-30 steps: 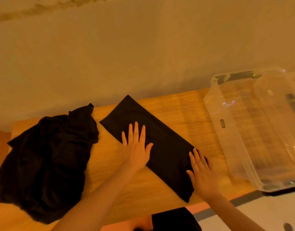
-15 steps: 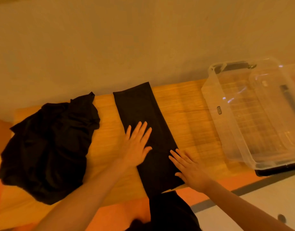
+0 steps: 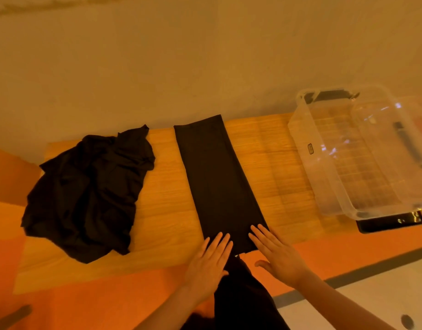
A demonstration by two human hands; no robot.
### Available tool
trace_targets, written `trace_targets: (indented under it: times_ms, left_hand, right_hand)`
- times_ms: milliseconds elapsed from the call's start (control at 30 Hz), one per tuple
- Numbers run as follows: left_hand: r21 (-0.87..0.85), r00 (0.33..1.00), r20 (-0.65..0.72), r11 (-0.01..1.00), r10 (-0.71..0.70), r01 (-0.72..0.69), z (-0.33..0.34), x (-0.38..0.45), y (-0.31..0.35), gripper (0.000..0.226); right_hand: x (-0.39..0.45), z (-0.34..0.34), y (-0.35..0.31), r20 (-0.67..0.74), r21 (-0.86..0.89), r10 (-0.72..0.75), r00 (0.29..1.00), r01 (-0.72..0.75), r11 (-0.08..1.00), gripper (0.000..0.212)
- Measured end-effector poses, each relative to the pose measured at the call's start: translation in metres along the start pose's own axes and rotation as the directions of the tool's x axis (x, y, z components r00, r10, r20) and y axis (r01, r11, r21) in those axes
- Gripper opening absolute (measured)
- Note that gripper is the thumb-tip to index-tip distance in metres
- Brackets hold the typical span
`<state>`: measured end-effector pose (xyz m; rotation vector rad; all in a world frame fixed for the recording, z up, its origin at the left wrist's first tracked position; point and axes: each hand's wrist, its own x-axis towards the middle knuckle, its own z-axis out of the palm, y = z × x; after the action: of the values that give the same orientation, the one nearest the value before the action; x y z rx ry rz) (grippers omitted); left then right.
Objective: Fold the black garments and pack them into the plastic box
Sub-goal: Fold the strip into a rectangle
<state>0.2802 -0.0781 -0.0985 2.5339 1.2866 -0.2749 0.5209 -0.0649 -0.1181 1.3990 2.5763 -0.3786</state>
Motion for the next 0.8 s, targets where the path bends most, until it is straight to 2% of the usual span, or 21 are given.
trace_targets:
  times_ms: [67, 200, 300, 367, 433, 500, 567, 667, 733, 800]
  left_hand:
    - [0.022, 0.999, -0.036, 1.000, 0.015, -0.015, 0.003, -0.004, -0.001, 0.059]
    - [0.027, 0.999, 0.042, 1.000, 0.007, -0.008, -0.003, -0.002, -0.005, 0.077]
    - [0.077, 0.999, 0.047, 0.997, -0.005, 0.002, -0.010, -0.003, -0.001, 0.063]
    - [-0.004, 0.999, 0.049, 1.000, -0.021, 0.021, -0.013, -0.001, 0.000, 0.052]
    - [-0.121, 0.997, 0.043, 0.990, -0.068, 0.073, -0.023, -0.002, 0.003, 0.050]
    - [-0.259, 0.990, 0.050, 0.955, -0.133, 0.142, -0.030, -0.008, 0.004, 0.048]
    - [-0.432, 0.977, 0.070, 0.877, -0.201, 0.211, -0.034, -0.018, 0.003, 0.041]
    - [-0.660, 0.938, 0.086, 0.686, -0.336, 0.306, -0.050, -0.031, 0.000, 0.029]
    - [-0.717, 0.915, 0.046, 0.625, -0.401, 0.310, -0.063, -0.036, -0.005, 0.026]
    - [-0.747, 0.892, -0.037, 0.606, -0.451, 0.275, -0.076, -0.042, -0.009, 0.023]
  right_hand:
    - [-0.002, -0.003, 0.002, 0.020, 0.015, 0.038, 0.999, -0.038, 0.999, 0.059]
    - [0.003, -0.013, -0.004, -0.015, 0.058, 0.055, 0.998, -0.054, 0.997, 0.052]
    - [0.002, -0.008, -0.009, -0.136, -0.007, 0.052, 0.989, -0.054, 0.999, 0.047]
    - [0.002, -0.005, -0.012, -0.228, -0.049, 0.042, 0.973, -0.055, 0.997, 0.042]
    - [0.000, -0.008, -0.015, -0.345, -0.065, -0.013, 0.939, -0.010, 0.998, 0.025]
    - [-0.001, -0.018, -0.016, -0.381, 0.049, 0.017, 0.925, 0.001, 0.999, 0.020]
    - [-0.004, -0.031, -0.020, -0.356, 0.172, 0.032, 0.934, 0.032, 0.985, 0.016]
    - [-0.007, -0.058, -0.033, -0.205, 0.340, 0.099, 0.974, -0.024, 0.940, 0.022]
    - [-0.007, -0.072, -0.038, -0.066, 0.529, 0.202, 0.977, -0.138, 0.838, 0.026]
    - [-0.006, -0.091, -0.042, -0.032, 0.673, 0.268, 0.963, -0.177, 0.718, 0.020]
